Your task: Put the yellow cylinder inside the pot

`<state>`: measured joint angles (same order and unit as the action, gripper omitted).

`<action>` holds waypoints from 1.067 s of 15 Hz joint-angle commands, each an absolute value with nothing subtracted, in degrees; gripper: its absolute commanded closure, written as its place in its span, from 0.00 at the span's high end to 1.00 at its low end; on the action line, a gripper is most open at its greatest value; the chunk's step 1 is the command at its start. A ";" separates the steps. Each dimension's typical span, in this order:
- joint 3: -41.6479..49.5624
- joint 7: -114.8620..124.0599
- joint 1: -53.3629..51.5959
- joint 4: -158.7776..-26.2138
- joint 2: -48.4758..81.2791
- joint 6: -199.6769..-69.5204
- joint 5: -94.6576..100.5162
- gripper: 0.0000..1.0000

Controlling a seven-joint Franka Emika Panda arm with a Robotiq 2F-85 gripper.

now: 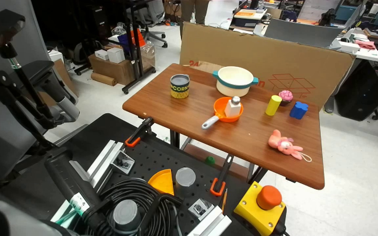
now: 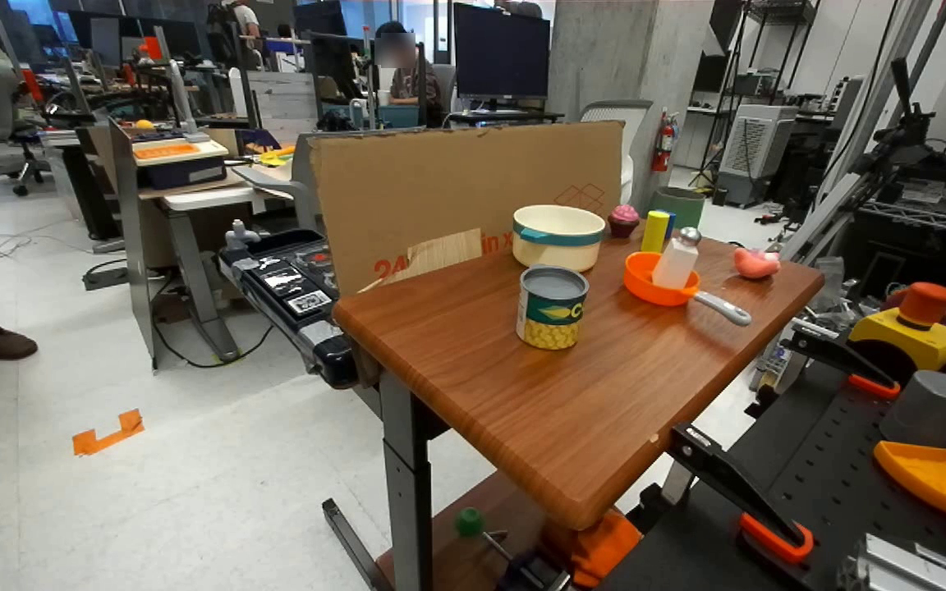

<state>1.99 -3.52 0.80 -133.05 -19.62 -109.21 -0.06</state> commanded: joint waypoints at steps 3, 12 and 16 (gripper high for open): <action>4.28 -0.65 3.26 -126.15 -13.26 -108.53 -1.05 1.00; 7.61 -19.54 4.31 -120.26 -8.16 -103.98 -0.34 1.00; 8.62 -32.65 4.30 -122.05 -9.24 -107.53 0.11 1.00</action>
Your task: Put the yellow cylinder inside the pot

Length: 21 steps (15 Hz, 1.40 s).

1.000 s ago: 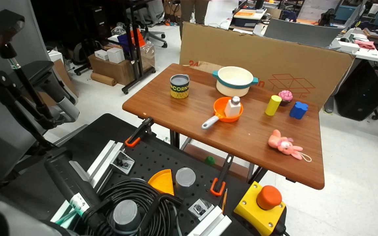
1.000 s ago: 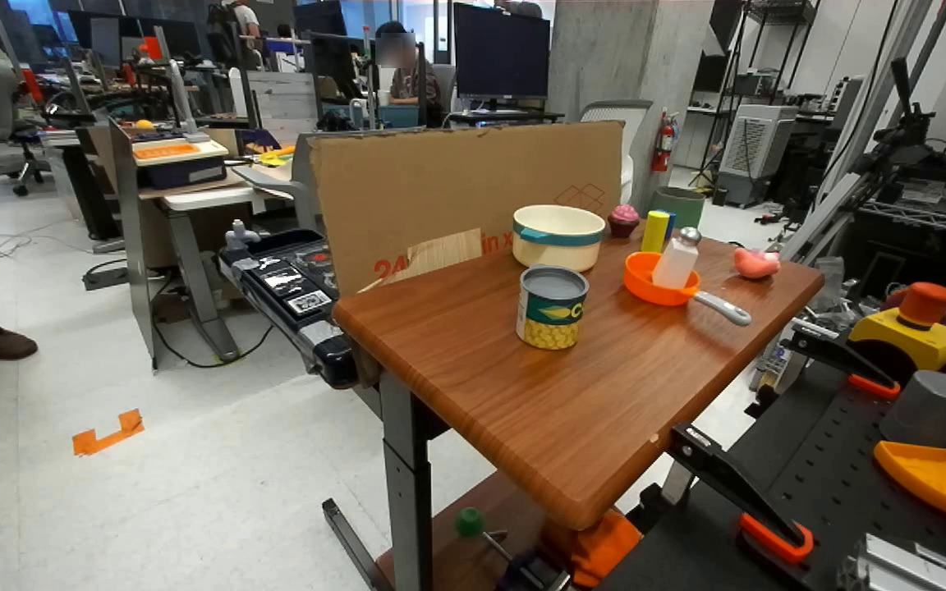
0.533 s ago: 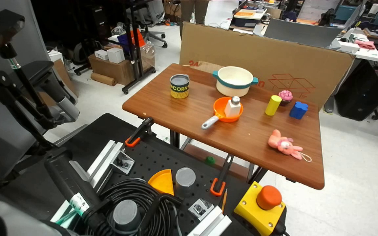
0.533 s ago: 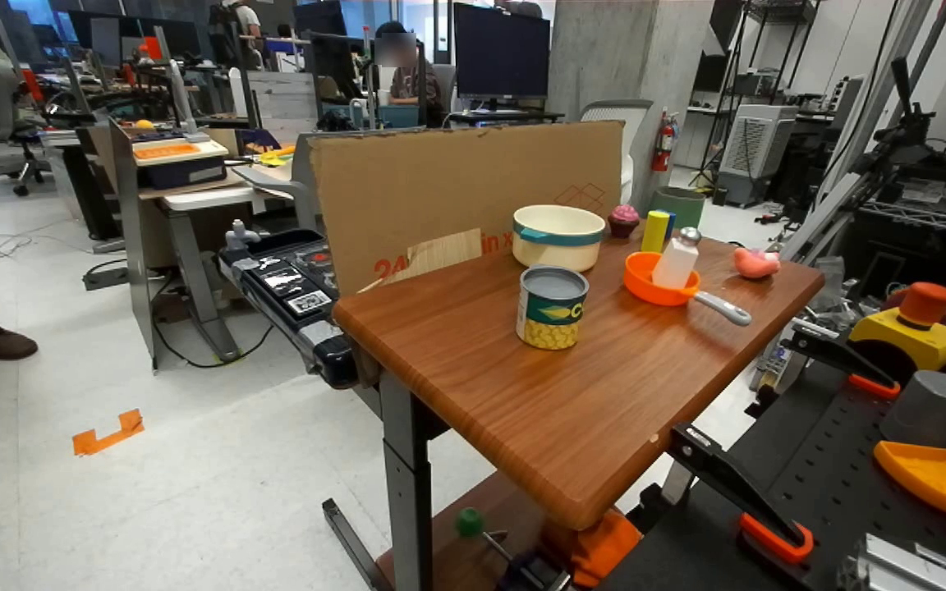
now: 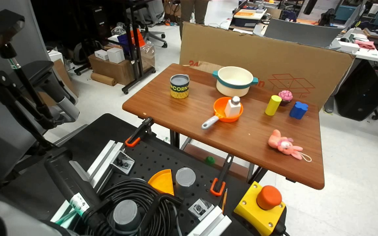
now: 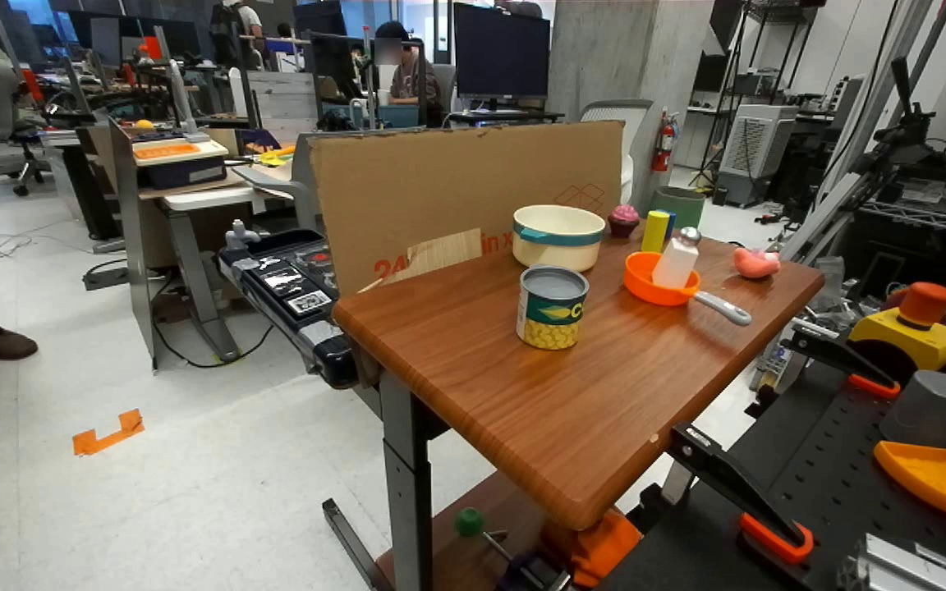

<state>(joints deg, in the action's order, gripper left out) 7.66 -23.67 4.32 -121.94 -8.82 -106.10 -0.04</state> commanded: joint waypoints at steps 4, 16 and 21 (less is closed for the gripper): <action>9.03 -33.34 4.87 -122.23 -8.70 -110.84 0.13 1.00; 8.67 -4.90 7.43 -119.66 -5.09 -120.40 1.91 1.00; 8.39 3.16 7.47 -120.97 -4.50 -128.78 1.88 1.00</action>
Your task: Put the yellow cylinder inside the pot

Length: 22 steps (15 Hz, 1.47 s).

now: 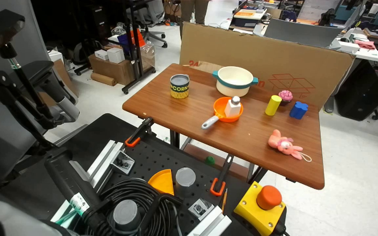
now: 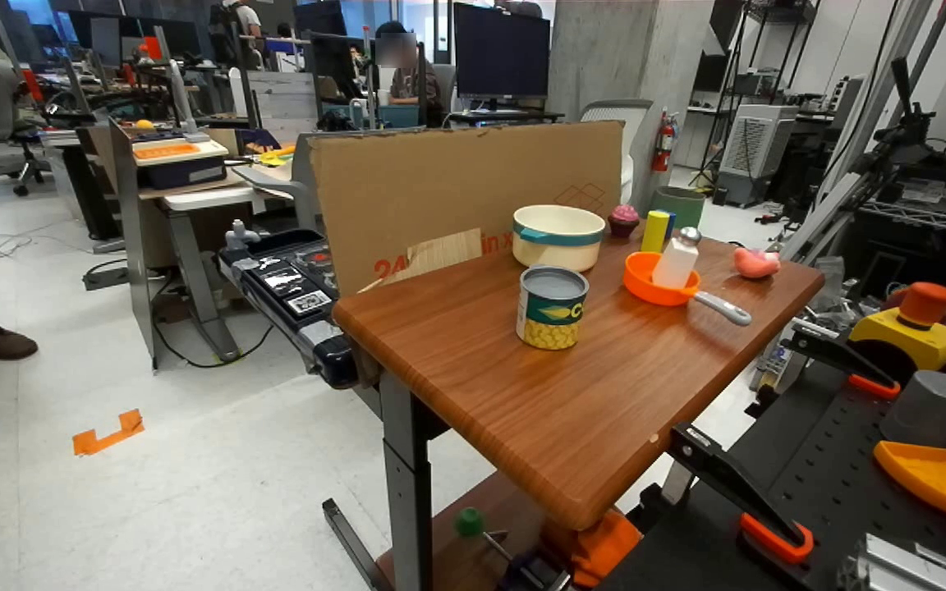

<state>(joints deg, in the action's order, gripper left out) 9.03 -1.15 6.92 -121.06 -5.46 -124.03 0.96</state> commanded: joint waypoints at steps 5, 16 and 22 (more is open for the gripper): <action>8.26 12.69 7.61 -118.05 0.90 -132.16 5.95 1.00; 10.24 20.70 6.88 -111.04 13.81 -128.91 8.74 1.00; 10.06 18.35 6.71 -110.07 16.42 -122.49 7.39 1.00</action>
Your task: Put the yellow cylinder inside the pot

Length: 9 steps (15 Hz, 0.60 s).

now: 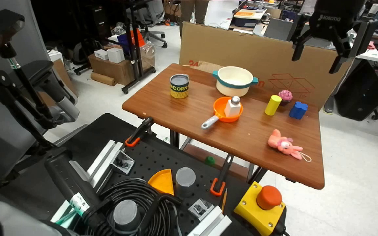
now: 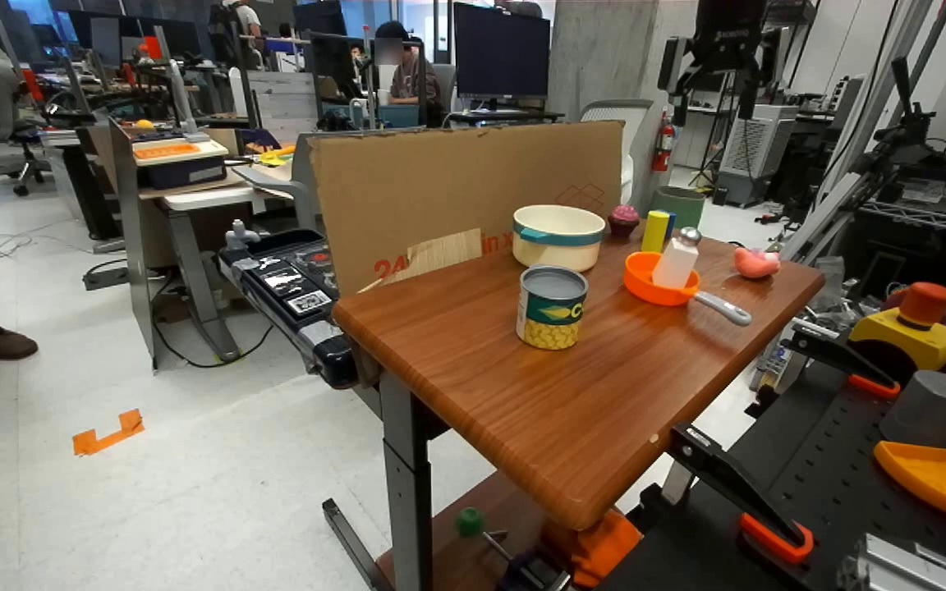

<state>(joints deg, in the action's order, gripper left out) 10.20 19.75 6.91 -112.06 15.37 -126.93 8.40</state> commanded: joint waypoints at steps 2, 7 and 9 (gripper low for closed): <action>9.46 16.45 6.76 -111.33 15.76 -123.30 6.90 1.00; 9.01 16.92 6.68 -112.95 15.40 -130.25 5.33 1.00; 8.98 16.73 6.85 -113.36 15.80 -133.21 4.01 1.00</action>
<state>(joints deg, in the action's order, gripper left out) 9.16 17.25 6.64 -112.44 15.74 -129.23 6.23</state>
